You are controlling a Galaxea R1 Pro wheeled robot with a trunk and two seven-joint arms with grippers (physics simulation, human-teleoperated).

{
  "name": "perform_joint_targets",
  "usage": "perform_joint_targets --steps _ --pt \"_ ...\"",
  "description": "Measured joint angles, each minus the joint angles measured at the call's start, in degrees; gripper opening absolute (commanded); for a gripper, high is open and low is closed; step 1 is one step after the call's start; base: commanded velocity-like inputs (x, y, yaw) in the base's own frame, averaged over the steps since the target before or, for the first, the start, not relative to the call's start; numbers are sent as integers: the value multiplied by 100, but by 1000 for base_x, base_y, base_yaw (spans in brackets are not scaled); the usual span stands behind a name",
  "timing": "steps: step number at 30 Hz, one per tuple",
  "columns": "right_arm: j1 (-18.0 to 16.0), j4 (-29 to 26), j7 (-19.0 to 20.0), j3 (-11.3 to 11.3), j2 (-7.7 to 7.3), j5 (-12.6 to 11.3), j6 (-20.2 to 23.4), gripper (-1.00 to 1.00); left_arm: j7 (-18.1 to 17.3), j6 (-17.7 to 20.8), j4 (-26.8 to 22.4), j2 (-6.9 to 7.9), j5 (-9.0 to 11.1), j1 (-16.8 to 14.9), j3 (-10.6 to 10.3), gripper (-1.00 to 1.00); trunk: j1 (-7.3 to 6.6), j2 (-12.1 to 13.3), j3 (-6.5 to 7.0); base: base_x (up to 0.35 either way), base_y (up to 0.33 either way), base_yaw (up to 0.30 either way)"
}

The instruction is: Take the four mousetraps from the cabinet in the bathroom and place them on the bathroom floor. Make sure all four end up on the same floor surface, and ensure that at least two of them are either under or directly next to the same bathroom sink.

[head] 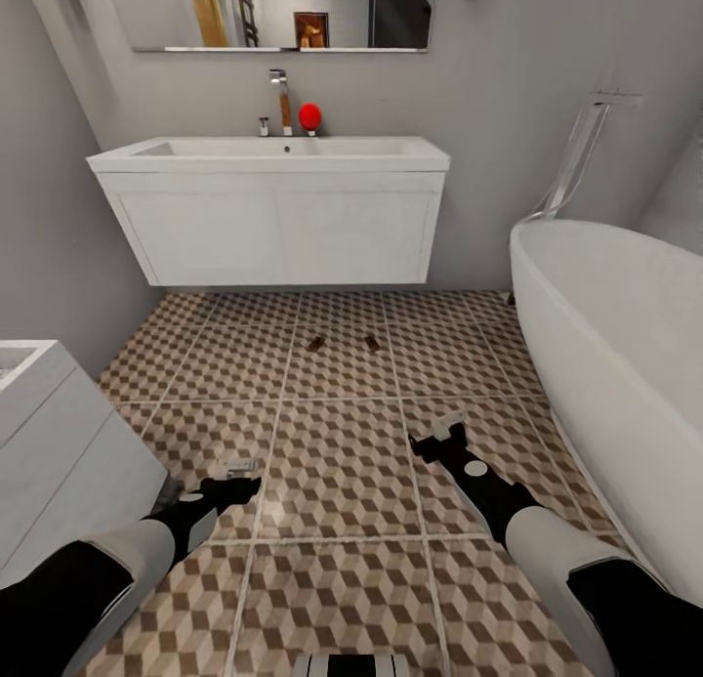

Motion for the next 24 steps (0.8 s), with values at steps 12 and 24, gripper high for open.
perform_joint_targets --steps 12,24 --pt "299 132 -6 0 -48 -6 -200 100 2 -349 9 3 0 385 -3 100 -31 16 378 0 0 0" --pt "318 660 -14 -6 -49 -7 -663 100 4 -503 10 3 0 576 -6 100 -177 264 731 0 0 0"
